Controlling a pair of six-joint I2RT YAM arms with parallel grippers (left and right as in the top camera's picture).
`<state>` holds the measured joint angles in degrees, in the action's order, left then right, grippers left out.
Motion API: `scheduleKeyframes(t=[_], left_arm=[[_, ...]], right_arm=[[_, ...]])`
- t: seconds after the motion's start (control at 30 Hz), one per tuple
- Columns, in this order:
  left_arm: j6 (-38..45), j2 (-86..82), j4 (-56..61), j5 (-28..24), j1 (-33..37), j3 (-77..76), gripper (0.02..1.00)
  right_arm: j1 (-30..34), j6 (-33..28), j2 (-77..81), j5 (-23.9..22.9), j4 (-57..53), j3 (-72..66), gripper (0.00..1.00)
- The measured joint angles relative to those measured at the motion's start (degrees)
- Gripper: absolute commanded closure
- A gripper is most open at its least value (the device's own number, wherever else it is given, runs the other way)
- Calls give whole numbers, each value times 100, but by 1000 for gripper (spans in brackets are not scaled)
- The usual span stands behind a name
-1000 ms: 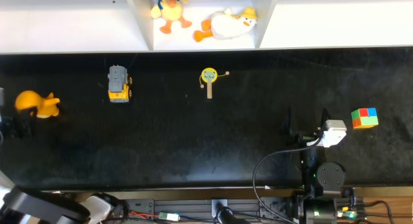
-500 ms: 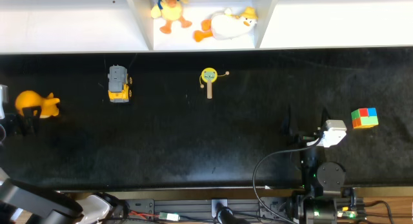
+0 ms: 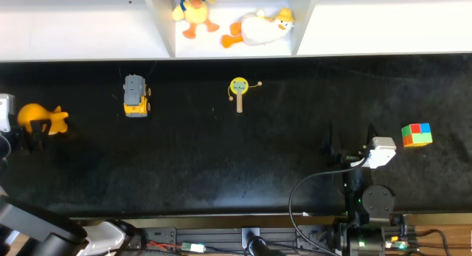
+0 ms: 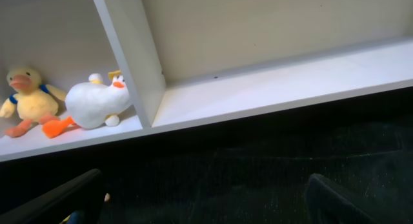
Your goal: Store Toys
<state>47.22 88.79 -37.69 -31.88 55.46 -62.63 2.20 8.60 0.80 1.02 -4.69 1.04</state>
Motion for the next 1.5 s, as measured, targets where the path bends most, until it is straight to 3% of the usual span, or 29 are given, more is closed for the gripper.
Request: scheduleKeyframes(t=[0.27,0.73,1.0,1.5], left_arm=[[-22,0,2,90,0,0,128],[-68,0,116,109,-129,0,689],[-101,0,306,101,-332,0,915],[-1088,-1274,485,-199,-341,0,967]], right_arm=[[0,0,0,-2,0,0,5],[0,2,0,2,0,0,5],[0,0,0,0,0,0,5],[0,-2,0,0,0,0,5]])
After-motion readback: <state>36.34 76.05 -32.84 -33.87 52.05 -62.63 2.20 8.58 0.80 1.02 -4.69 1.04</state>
